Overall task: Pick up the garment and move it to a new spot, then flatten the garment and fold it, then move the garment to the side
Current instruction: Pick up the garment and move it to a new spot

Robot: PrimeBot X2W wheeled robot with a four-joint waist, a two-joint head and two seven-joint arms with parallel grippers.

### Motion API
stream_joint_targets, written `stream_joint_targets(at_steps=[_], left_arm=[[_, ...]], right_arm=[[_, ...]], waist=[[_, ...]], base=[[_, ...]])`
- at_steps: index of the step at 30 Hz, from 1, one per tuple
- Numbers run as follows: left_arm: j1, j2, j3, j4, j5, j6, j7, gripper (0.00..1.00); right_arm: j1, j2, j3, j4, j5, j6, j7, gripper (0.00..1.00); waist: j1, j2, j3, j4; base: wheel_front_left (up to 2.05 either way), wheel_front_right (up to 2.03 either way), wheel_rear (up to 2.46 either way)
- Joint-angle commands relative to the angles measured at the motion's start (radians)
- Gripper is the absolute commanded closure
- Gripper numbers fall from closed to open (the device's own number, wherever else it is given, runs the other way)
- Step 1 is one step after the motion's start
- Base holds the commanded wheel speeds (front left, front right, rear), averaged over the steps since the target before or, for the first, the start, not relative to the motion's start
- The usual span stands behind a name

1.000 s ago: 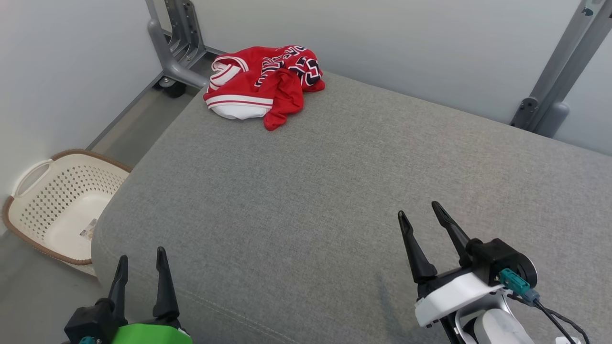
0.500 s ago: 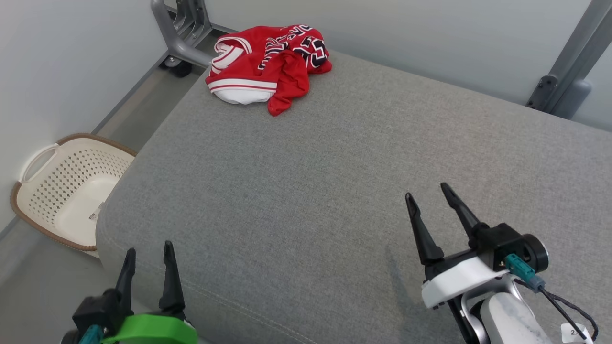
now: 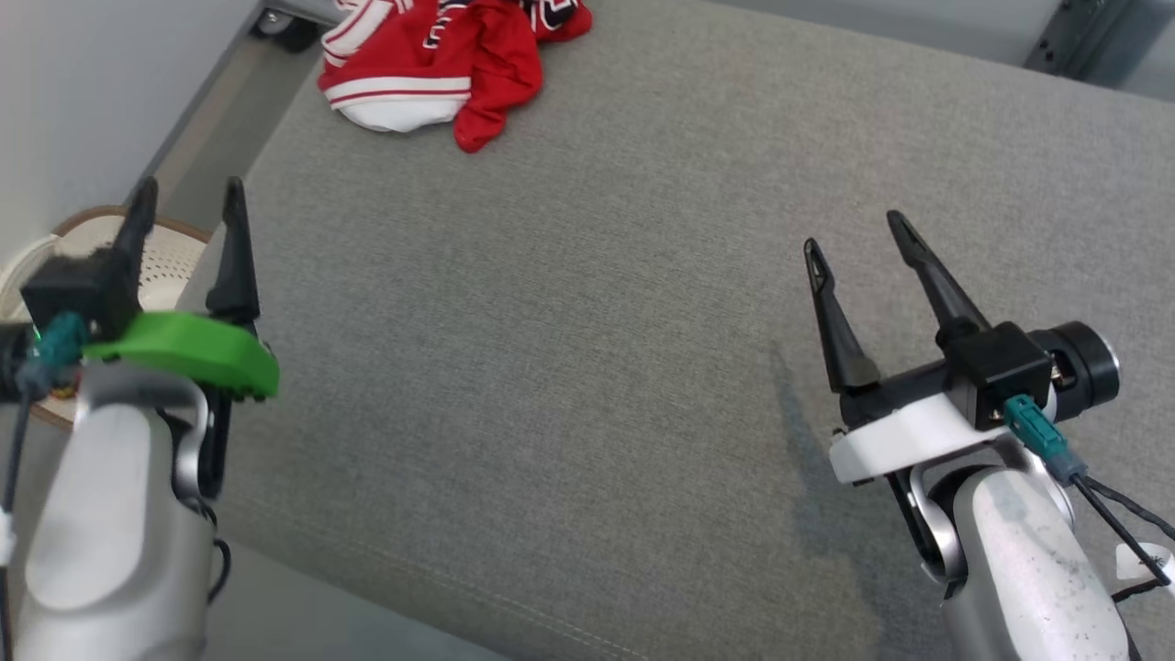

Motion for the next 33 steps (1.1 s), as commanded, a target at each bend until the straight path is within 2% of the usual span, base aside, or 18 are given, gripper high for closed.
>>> stream_joint_targets(at_steps=[1,9,16,25,32,33], left_arm=[[-0.071,0.015,-0.001,0.024,0.001,-0.01,0.015,0.0],[-0.363,0.073,0.024,0.248,-0.02,-0.02,0.064,0.0],[-0.514,0.131,0.015,0.452,-0.005,-0.026,0.083,0.0],[-0.606,0.172,0.015,0.633,-0.016,-0.027,0.089,0.0],[-0.622,0.193,-0.005,0.737,0.002,0.001,0.11,0.0],[-0.625,0.198,-0.007,0.746,0.003,0.004,0.106,0.3]], right_arm=[[-0.025,-0.005,-0.004,-0.021,-0.013,-0.001,0.009,0.0],[-0.071,-0.028,0.012,-0.108,-0.047,-0.001,0.046,0.0],[-0.147,-0.046,0.034,-0.191,-0.066,-0.001,0.067,0.0],[-0.172,-0.036,0.031,-0.26,-0.069,-0.001,0.072,0.0],[-0.172,-0.026,0.024,-0.25,-0.071,-0.001,0.051,0.0],[-0.174,-0.024,0.024,-0.248,-0.07,-0.001,0.05,0.0]], waist=[[0.0,0.0,0.138,-0.122],[0.0,0.0,0.288,-0.231],[0.0,0.0,0.375,-0.313],[0.0,0.0,0.449,-0.367],[0.0,0.0,0.449,-0.378],[0.0,0.0,0.446,-0.379]], base=[[0.0,0.0,0.0],[0.0,0.0,0.0],[0.0,0.0,0.0],[0.0,0.0,0.0],[0.0,0.0,0.0],[0.0,0.0,0.0]])
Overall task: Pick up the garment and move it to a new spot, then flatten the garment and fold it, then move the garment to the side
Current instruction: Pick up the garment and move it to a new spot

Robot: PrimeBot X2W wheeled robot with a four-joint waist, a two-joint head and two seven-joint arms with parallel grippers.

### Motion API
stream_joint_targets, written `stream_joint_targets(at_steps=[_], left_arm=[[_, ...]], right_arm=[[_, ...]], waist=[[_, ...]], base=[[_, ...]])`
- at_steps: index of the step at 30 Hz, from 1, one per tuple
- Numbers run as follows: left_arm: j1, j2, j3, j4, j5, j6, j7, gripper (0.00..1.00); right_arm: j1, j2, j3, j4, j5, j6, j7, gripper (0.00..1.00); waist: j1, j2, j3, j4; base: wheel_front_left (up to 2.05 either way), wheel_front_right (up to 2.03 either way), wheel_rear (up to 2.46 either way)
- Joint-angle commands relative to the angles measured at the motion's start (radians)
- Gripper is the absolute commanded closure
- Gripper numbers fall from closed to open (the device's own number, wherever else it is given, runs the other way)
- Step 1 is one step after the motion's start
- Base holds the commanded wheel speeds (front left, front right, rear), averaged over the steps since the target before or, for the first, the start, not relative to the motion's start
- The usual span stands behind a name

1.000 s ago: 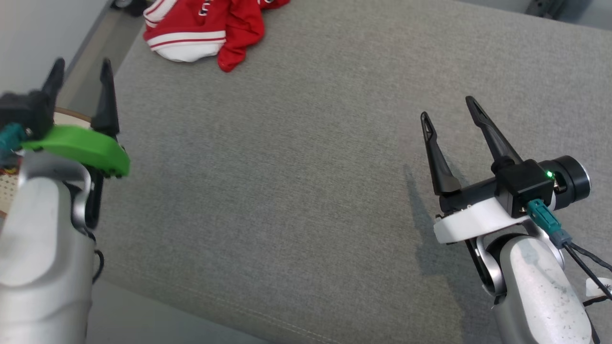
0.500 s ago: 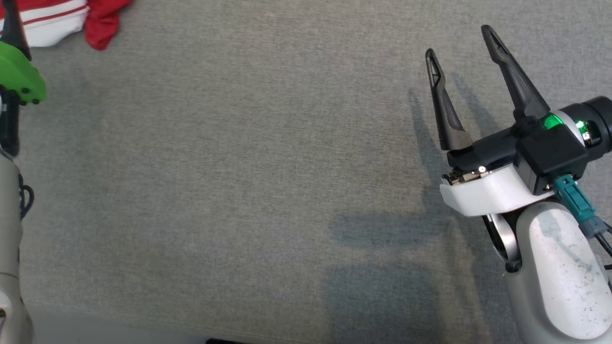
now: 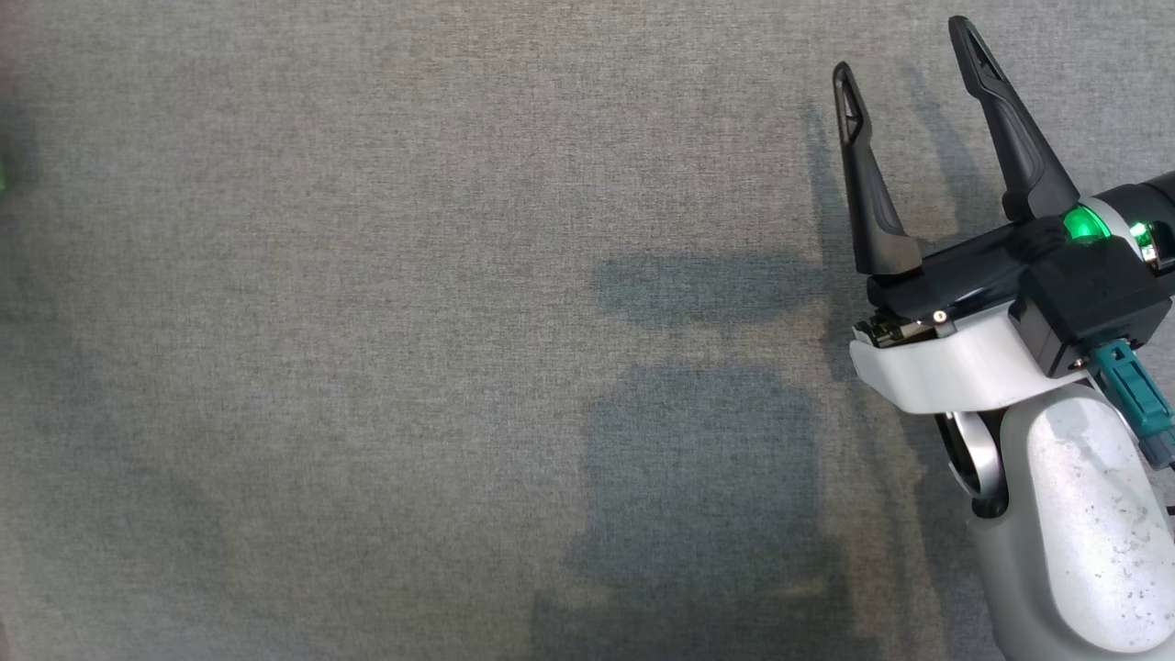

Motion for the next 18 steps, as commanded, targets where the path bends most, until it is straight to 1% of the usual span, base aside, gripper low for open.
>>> stream_joint_targets(at_steps=[1,2,9,18], left_arm=[[0.003,0.0,-0.01,0.022,0.011,0.011,0.001,0.85],[-0.001,0.004,-0.015,0.025,0.015,0.012,-0.008,1.0],[-0.027,0.04,-0.049,0.031,0.043,0.0,-0.059,1.0],[-0.064,0.069,-0.124,0.004,0.086,-0.04,-0.072,1.0]], right_arm=[[-0.009,0.002,0.0,0.005,-0.003,-0.001,-0.007,0.0],[-0.009,0.004,-0.001,0.009,-0.002,-0.001,-0.012,0.0],[0.009,0.013,-0.005,0.057,0.02,-0.001,-0.047,0.0],[0.063,0.022,-0.033,0.148,0.058,-0.001,-0.102,0.0]], waist=[[-0.0001,-0.0001,0.003,-0.01],[-0.0001,-0.0001,-0.002,-0.01],[-0.0001,-0.0001,-0.083,-0.009],[-0.0001,-0.0001,-0.267,-0.02]], base=[[0.0,0.0,0.0],[0.0,0.0,0.0],[0.0,0.0,0.0],[0.0,0.0,0.0]])
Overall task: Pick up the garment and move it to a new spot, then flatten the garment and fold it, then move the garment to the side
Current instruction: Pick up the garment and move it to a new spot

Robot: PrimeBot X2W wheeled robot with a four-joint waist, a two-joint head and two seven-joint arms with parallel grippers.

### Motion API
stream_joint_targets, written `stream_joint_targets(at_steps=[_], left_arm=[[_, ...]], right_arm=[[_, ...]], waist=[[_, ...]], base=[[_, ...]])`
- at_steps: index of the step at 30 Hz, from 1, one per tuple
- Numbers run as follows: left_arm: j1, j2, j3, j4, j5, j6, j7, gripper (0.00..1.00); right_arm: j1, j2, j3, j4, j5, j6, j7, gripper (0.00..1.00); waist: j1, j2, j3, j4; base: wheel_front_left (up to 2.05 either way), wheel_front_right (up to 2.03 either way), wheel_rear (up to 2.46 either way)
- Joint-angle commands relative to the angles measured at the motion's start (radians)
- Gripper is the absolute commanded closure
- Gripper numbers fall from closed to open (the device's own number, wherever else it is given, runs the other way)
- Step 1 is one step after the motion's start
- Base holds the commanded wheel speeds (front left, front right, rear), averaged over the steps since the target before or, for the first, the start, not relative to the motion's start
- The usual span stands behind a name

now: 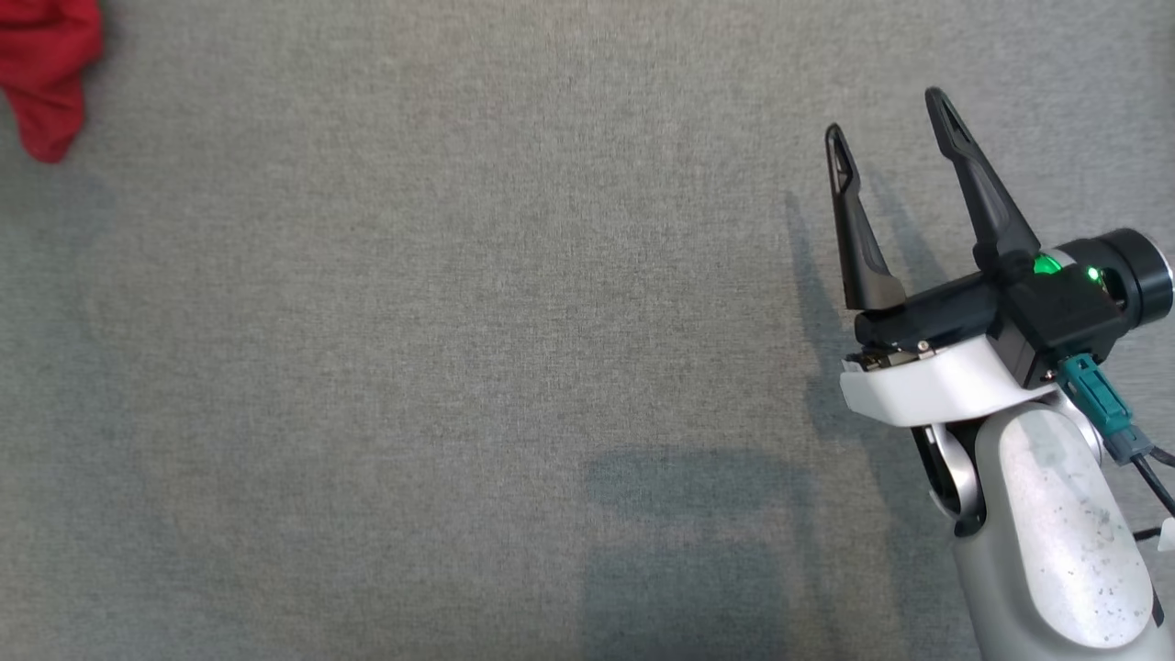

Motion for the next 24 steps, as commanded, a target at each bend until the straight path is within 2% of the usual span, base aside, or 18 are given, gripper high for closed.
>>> stream_joint_targets(at_steps=[1,5,10,19,24], left_arm=[[-0.018,0.009,-0.012,-0.01,0.008,-0.008,0.001,1.0],[-0.033,0.005,-0.058,-0.046,0.019,-0.024,0.01,1.0],[-0.035,-0.027,-0.152,-0.129,0.013,-0.032,0.032,1.0],[-0.035,-0.045,-0.402,-0.426,-0.129,-0.032,0.141,1.0],[-0.053,-0.074,-0.46,-0.592,-0.213,-0.032,0.198,1.0]], right_arm=[[0.023,0.001,-0.007,0.013,0.016,-0.001,-0.013,0.0],[0.06,0.001,-0.025,0.051,0.057,-0.001,-0.034,0.0],[0.117,0.001,-0.058,0.091,0.096,-0.001,-0.055,0.0],[0.219,0.0,-0.115,0.124,0.136,-0.001,-0.071,0.0],[0.243,0.001,-0.113,0.125,0.158,-0.002,-0.074,0.0]], waist=[[-0.0001,0.0,-0.116,-0.012],[-0.0001,0.0,-0.208,-0.031],[-0.0001,0.0,-0.323,-0.065],[-0.0001,0.0,-0.454,-0.139],[-0.0001,0.0,-0.463,-0.188]], base=[[0.0,0.0,0.0],[0.0,0.0,0.0],[0.0,0.0,0.0],[0.0,0.0,0.0],[0.0,0.0,0.0]])
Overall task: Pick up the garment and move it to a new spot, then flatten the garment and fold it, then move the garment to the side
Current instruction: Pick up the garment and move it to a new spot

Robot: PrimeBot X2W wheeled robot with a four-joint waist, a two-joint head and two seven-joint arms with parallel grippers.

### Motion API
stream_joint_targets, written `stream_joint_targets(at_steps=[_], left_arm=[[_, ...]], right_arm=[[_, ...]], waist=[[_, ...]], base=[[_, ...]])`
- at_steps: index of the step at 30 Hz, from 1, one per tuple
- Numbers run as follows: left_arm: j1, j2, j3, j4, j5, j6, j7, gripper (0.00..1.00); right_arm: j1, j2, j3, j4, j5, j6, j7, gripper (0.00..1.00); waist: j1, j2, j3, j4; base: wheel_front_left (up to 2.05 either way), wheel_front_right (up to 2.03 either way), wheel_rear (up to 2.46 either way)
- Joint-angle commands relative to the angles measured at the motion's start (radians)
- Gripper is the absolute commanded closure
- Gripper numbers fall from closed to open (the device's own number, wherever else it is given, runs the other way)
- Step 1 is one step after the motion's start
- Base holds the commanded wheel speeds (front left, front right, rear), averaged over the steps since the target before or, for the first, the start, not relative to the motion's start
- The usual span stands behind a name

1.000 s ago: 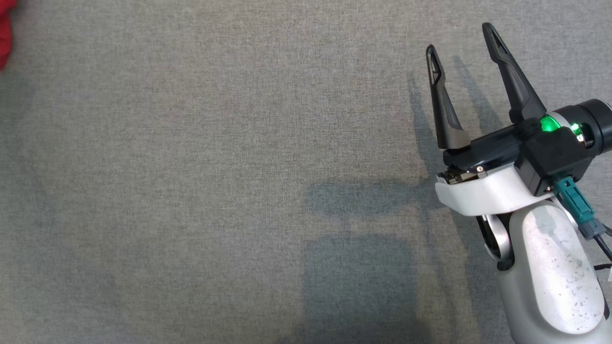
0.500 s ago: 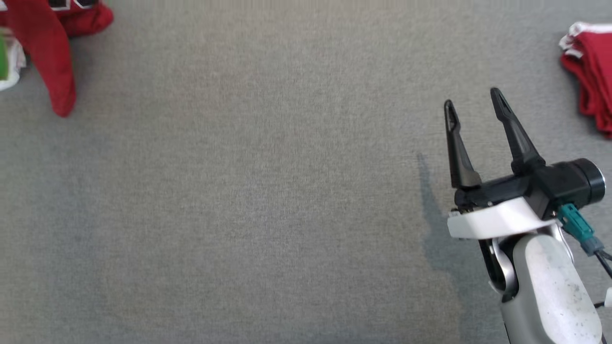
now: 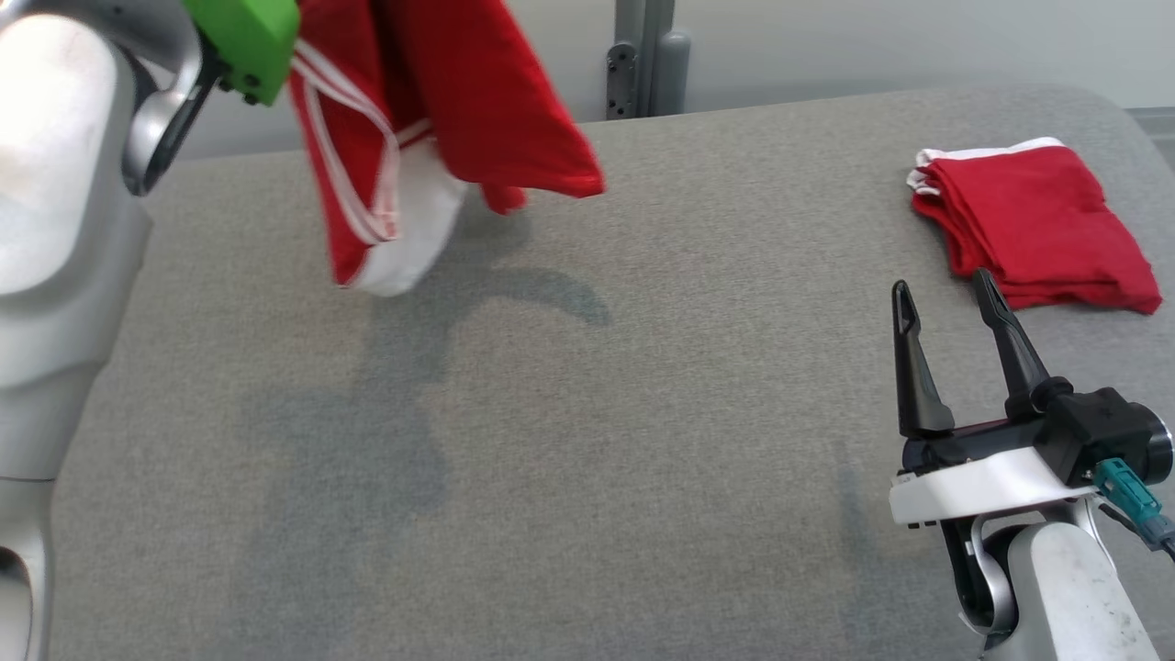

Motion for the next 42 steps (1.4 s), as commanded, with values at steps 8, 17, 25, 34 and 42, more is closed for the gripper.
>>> stream_joint_targets(at_steps=[8,17,25,34,42], left_arm=[[0.175,-0.08,-0.012,-0.113,-0.102,0.042,0.002,1.0],[0.492,-0.095,-0.004,0.039,-0.174,0.112,-0.13,1.0],[0.607,-0.09,0.047,0.181,-0.228,0.138,-0.245,1.0],[0.638,-0.127,0.085,0.252,-0.268,0.135,-0.314,0.0],[0.712,-0.162,0.149,0.171,-0.27,0.131,-0.337,0.0]], right_arm=[[0.002,-0.001,0.019,0.015,0.028,-0.002,-0.007,0.0],[-0.027,-0.001,0.033,0.026,0.038,-0.002,-0.009,0.0],[-0.023,-0.001,0.009,0.031,0.022,-0.002,-0.009,0.0],[-0.01,-0.001,0.011,0.048,0.004,-0.002,-0.009,0.0],[0.023,-0.001,-0.003,0.063,-0.009,-0.002,-0.009,0.0]], waist=[[0.0001,-0.0001,0.001,-0.117],[0.0001,-0.0001,0.057,-0.141],[0.0001,-0.0001,0.072,-0.124],[0.0001,-0.0001,0.052,-0.09],[0.0001,-0.0001,0.0,-0.052]], base=[[0.0,0.0,0.0],[0.0,0.0,0.0],[0.0,0.0,0.0],[0.0,0.0,0.0],[0.0,0.0,0.0]])
